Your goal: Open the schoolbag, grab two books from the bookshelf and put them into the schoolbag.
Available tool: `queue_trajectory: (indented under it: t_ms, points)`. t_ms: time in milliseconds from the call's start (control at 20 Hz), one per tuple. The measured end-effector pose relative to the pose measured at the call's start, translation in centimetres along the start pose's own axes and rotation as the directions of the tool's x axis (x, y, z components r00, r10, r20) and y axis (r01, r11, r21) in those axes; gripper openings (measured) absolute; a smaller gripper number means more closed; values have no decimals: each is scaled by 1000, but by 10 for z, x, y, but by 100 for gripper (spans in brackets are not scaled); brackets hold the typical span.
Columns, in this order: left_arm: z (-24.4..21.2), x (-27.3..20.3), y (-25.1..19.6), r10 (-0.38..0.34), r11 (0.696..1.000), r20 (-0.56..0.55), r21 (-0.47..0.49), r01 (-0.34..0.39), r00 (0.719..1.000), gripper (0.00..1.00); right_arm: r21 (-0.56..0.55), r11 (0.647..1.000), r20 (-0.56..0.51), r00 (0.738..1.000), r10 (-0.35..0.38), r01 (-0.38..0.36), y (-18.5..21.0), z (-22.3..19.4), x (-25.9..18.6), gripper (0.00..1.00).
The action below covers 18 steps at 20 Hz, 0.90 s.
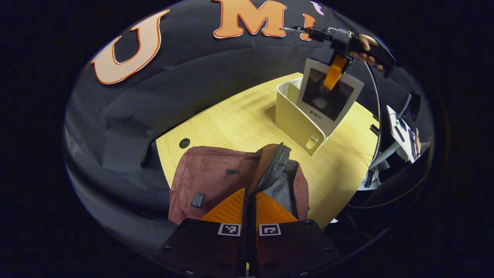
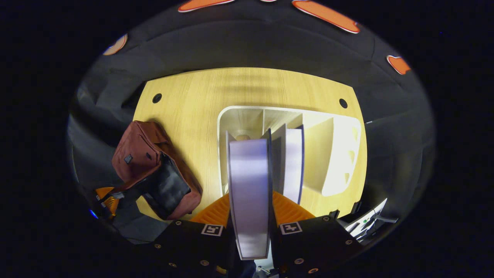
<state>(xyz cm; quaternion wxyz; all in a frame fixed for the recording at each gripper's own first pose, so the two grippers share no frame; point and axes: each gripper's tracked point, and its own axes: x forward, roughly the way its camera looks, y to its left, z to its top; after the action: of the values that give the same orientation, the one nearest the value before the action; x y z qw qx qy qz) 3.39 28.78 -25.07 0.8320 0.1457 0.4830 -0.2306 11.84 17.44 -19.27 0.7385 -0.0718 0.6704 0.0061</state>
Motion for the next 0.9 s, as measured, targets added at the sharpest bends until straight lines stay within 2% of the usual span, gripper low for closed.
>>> queue_trajectory:
  t_ms: [300,500,600,750,900]
  points:
    - [1,-1,-2,-14,1000,2,2,14,1000,3,58,993,93,991,99,-105,10,-22,-76,38]
    - [6,-3,-1,-19,1000,-1,23,19,1000,3,100,977,160,972,170,-187,26,-42,-105,38]
    - [9,-4,-2,-20,999,-2,34,20,1000,3,122,962,192,957,218,-244,37,-55,-99,38]
    - [8,-4,-5,-34,999,-3,28,34,999,3,162,930,169,938,304,-330,61,-83,-79,37]
    - [11,-8,-3,-27,1000,-3,14,27,1000,3,186,892,182,907,381,-412,89,-99,-52,37]
